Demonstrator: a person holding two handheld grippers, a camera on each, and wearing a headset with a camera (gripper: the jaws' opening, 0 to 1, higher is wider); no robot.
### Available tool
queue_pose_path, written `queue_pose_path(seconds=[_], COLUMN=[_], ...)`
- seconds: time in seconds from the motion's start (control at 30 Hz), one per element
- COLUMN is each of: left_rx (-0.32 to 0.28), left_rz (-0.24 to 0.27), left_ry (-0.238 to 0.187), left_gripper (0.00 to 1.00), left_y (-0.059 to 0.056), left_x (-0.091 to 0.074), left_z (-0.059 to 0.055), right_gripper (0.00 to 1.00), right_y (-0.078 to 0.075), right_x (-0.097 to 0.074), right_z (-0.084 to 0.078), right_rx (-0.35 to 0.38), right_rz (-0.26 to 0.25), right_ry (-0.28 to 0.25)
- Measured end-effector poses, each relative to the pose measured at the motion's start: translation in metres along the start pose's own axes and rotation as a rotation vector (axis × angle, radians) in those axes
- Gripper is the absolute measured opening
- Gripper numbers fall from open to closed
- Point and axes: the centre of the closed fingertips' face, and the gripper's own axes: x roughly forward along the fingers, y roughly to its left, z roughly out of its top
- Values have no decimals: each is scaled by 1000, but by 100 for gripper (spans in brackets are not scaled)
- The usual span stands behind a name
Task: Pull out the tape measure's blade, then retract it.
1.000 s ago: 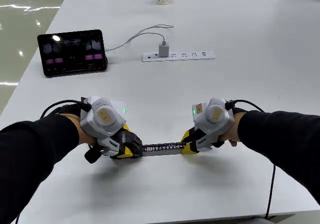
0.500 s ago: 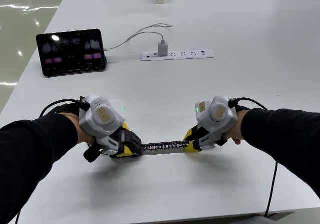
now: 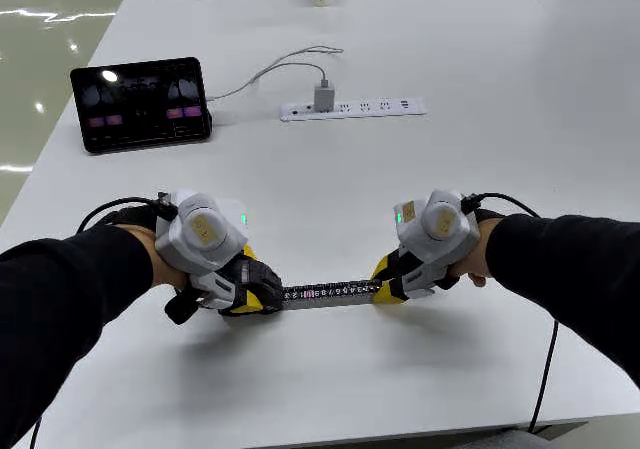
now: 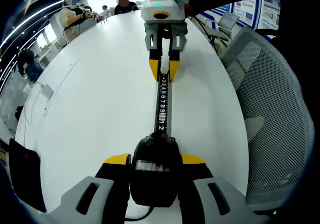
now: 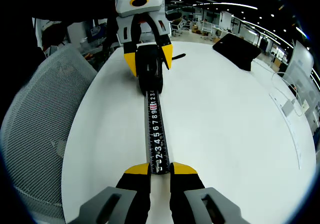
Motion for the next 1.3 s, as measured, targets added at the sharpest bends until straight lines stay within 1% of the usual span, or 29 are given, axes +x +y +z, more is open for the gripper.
queue_pose_path(seconds=[0.3, 0.5, 1.3], left_rx=[15, 13, 14], left_rz=[3, 1, 0], left_ry=[8, 8, 11], left_gripper=[31, 31, 31], left_y=[0, 2, 4], left_x=[0, 1, 2], left_z=[0, -2, -3], right_gripper=[10, 10, 10], right_y=[-2, -2, -4], right_x=[-4, -6, -15], right_z=[-6, -8, -21], right_rx=[5, 7, 19], right_rz=[-1, -1, -4], right_ry=[5, 8, 18])
